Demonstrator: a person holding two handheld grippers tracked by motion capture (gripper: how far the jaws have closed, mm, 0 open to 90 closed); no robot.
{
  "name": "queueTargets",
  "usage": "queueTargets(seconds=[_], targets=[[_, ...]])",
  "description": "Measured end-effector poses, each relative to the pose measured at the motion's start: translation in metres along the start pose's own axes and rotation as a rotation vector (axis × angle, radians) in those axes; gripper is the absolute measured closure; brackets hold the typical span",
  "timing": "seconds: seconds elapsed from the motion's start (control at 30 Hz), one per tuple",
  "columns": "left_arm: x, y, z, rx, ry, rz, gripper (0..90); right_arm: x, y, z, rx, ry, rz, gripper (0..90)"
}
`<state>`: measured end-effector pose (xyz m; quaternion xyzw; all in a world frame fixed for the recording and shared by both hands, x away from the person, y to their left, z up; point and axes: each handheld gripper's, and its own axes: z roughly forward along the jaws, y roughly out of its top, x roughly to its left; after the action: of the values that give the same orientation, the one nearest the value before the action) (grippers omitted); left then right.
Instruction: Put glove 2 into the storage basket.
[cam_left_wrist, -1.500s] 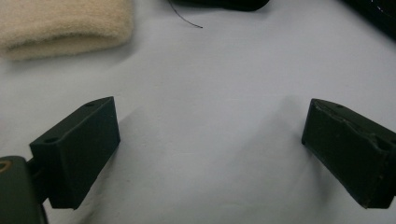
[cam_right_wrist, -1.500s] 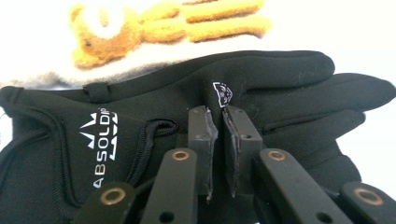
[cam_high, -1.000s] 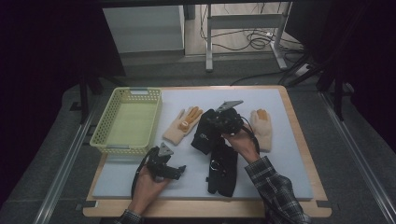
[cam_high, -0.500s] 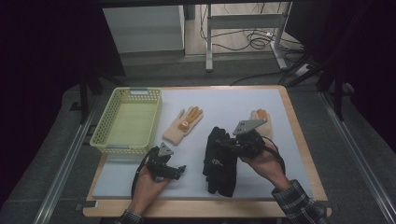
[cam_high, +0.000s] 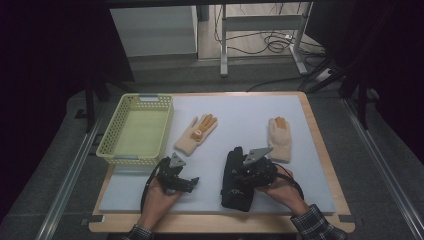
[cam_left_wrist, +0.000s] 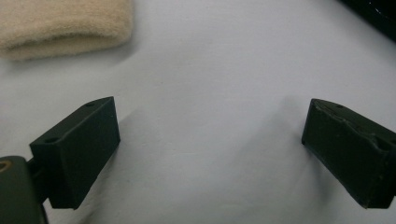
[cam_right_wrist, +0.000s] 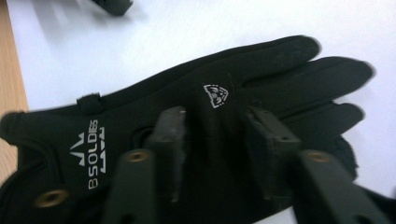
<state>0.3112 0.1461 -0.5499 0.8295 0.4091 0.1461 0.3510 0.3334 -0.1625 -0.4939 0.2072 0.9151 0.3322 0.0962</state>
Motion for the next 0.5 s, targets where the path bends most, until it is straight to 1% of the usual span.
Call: queueTargets(seconds=[0.03, 0.07, 0.1, 0.13, 0.17, 0.2, 0.27, 0.3, 0.37, 0.4, 0.43, 0.47, 0.5], targets=[[0.000, 0.000, 0.000, 0.002, 0.000, 0.001, 4.3, -0.003, 0.001, -0.006, -0.027, -0.007, 0.025, 47.2], [0.000, 0.000, 0.000, 0.002, 0.000, 0.001, 4.3, -0.003, 0.001, -0.006, -0.027, -0.007, 0.025, 47.2], [0.000, 0.000, 0.000, 0.002, 0.000, 0.001, 4.3, -0.006, 0.001, -0.009, -0.041, -0.004, 0.043, 46.1], [0.000, 0.000, 0.000, 0.002, 0.000, 0.001, 4.3, -0.008, 0.001, -0.011, -0.057, -0.002, 0.064, 45.5], [0.000, 0.000, 0.000, 0.002, 0.000, 0.001, 4.3, -0.014, 0.000, -0.016, -0.082, -0.002, 0.098, 45.1], [0.000, 0.000, 0.000, 0.001, 0.000, 0.001, 4.3, -0.014, 0.000, -0.016, -0.082, -0.002, 0.098, 45.1], [0.000, 0.000, 0.000, 0.001, 0.000, 0.001, 4.3, -0.018, -0.003, -0.019, -0.097, -0.010, 0.126, 45.5], [0.000, 0.000, 0.000, 0.001, 0.000, 0.001, 4.3, -0.020, -0.005, -0.021, -0.100, -0.006, 0.141, 47.1], [0.000, 0.000, 0.000, 0.001, 0.000, 0.001, 4.3, -0.022, -0.010, -0.025, -0.103, -0.005, 0.153, 51.9], [0.000, 0.000, 0.000, 0.002, 0.000, 0.001, 4.3, -0.022, -0.015, -0.029, -0.101, -0.010, 0.151, 57.8], [0.000, 0.000, 0.000, 0.002, 0.000, 0.001, 4.3, -0.022, -0.015, -0.029, -0.101, -0.010, 0.151, 57.8], [0.000, 0.000, 0.000, 0.004, 0.000, 0.004, 4.3, -0.022, -0.018, -0.032, -0.102, -0.013, 0.148, 60.5], [0.000, 0.000, 0.000, 0.004, -0.001, 0.004, 4.3, -0.020, -0.025, -0.036, -0.106, -0.020, 0.148, 65.0]])
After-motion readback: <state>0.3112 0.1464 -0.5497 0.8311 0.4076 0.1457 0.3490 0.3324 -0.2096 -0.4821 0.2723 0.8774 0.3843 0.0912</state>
